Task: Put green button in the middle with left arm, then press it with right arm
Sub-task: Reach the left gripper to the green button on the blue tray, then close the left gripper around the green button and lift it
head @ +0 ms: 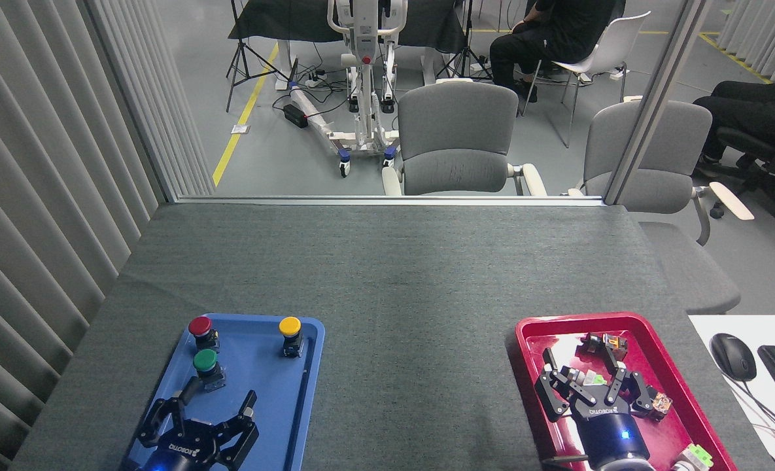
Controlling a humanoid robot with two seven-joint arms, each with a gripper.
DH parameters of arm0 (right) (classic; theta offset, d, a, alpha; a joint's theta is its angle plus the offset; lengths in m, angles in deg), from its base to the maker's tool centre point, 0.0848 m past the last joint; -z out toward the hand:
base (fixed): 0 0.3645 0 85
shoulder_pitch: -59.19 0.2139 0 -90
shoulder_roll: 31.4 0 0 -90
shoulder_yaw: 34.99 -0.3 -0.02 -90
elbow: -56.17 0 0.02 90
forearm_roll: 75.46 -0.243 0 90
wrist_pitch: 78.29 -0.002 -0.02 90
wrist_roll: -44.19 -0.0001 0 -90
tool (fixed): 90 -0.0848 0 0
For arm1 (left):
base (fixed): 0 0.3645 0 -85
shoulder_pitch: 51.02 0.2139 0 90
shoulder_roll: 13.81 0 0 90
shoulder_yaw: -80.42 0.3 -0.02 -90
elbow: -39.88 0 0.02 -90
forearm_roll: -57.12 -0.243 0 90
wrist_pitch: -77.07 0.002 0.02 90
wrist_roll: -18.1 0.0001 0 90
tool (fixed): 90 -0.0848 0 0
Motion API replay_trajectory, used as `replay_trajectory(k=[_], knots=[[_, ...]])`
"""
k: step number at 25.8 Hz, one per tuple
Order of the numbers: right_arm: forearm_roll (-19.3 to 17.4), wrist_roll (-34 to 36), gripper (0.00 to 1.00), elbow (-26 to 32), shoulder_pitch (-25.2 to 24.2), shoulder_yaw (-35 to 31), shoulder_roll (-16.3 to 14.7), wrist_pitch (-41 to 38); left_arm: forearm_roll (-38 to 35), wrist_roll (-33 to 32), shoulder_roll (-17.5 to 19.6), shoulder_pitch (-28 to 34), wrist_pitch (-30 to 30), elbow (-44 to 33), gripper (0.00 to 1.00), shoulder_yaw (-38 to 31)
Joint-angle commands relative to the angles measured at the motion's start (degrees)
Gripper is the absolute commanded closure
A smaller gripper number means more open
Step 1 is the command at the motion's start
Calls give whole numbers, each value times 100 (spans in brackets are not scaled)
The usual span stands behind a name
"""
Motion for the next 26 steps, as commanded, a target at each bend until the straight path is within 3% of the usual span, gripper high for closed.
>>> replay_trajectory(k=[1, 6, 11, 26], knots=[[26, -25, 0, 7, -120, 4, 44, -76, 3, -8, -52, -197, 54, 523, 1, 140], [35, -25, 0, 16, -129, -5, 35, -164, -6, 9, -87, -346, 133, 804, 1, 96], [-44, -16, 0, 7, -156, -58, 53, -103, -6, 27, -113, -548, 740, 1243, 1, 78], [-9, -7, 1, 737, -841, -5, 369, 970, 38, 62, -140, -1366, 749, 2439, 1, 61]])
